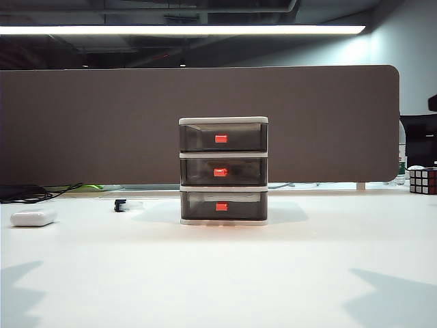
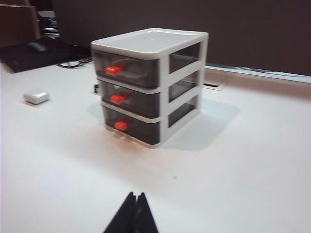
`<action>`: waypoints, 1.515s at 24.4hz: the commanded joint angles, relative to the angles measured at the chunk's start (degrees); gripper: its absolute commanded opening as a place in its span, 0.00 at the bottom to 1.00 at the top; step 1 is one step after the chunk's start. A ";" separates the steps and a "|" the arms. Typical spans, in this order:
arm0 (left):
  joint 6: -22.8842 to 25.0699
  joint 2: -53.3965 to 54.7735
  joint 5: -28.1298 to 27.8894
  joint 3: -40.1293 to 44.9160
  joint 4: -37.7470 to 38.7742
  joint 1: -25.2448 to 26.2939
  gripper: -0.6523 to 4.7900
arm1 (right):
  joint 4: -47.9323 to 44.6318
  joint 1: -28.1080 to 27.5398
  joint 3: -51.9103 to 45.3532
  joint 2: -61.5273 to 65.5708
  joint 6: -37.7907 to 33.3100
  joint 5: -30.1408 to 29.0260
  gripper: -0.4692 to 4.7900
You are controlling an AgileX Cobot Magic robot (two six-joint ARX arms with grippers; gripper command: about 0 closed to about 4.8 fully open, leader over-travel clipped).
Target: Open the second layer of the drawer on the table, pick up a pack of napkins on the table and put it in, and finally close the drawer.
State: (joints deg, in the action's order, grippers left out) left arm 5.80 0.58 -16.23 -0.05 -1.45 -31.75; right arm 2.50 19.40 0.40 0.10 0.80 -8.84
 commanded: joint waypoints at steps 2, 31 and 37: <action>0.39 0.04 12.41 -0.33 -0.83 11.47 0.11 | -0.61 -4.17 -0.35 -0.04 0.96 0.15 0.08; -0.98 0.07 27.56 -0.37 -3.63 31.87 0.11 | -4.04 -18.95 -0.37 -0.04 2.25 2.95 0.08; -1.55 0.07 27.67 -0.37 -3.30 31.87 0.11 | -4.02 -18.91 -0.37 -0.04 2.23 2.71 0.08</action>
State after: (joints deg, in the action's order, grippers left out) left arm 4.45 0.58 11.16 -0.05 -4.34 0.03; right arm -0.56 0.47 0.40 0.10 2.85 -6.17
